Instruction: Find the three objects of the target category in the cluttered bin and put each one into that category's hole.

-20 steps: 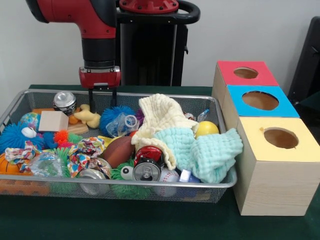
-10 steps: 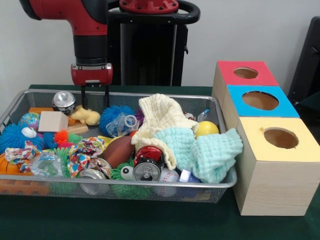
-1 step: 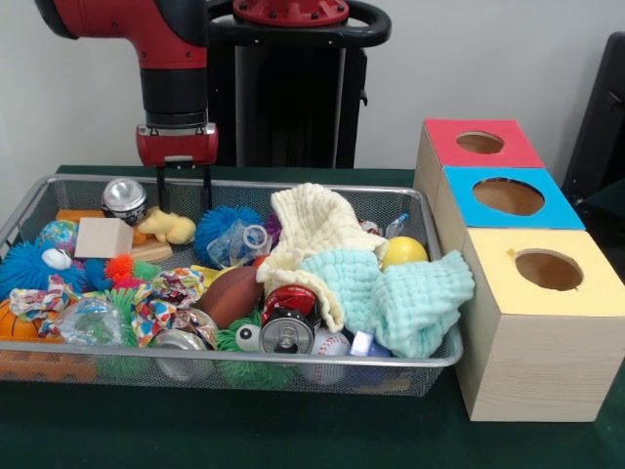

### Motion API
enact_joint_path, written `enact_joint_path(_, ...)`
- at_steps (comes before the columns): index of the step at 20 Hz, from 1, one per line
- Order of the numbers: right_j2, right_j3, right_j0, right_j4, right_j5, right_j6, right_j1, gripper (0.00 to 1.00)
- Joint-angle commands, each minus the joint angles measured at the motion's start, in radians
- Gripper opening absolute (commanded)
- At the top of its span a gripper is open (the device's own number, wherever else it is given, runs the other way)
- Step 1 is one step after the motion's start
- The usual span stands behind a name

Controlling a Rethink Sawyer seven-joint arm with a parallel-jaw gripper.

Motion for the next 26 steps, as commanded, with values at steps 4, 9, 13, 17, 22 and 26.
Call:
enact_joint_path(4, 0.07, -0.164, -0.007, -0.056, 0.103, 0.03, 0.104, 1.0)
enact_joint_path(9, 0.073, -0.221, 0.012, -0.043, 0.068, 0.05, 0.161, 1.0)
enact_joint_path(13, 0.134, -0.256, -0.025, -0.032, 0.112, 0.035, 0.202, 1.0)
enact_joint_path(17, 0.148, -0.266, -0.026, -0.025, 0.114, 0.04, 0.201, 0.0)
enact_joint_path(22, 0.122, -0.25, 0.002, -0.013, 0.112, 0.053, 0.177, 0.0)
enact_joint_path(26, 0.104, -0.231, 0.016, -0.001, 0.099, 0.073, 0.169, 0.0)
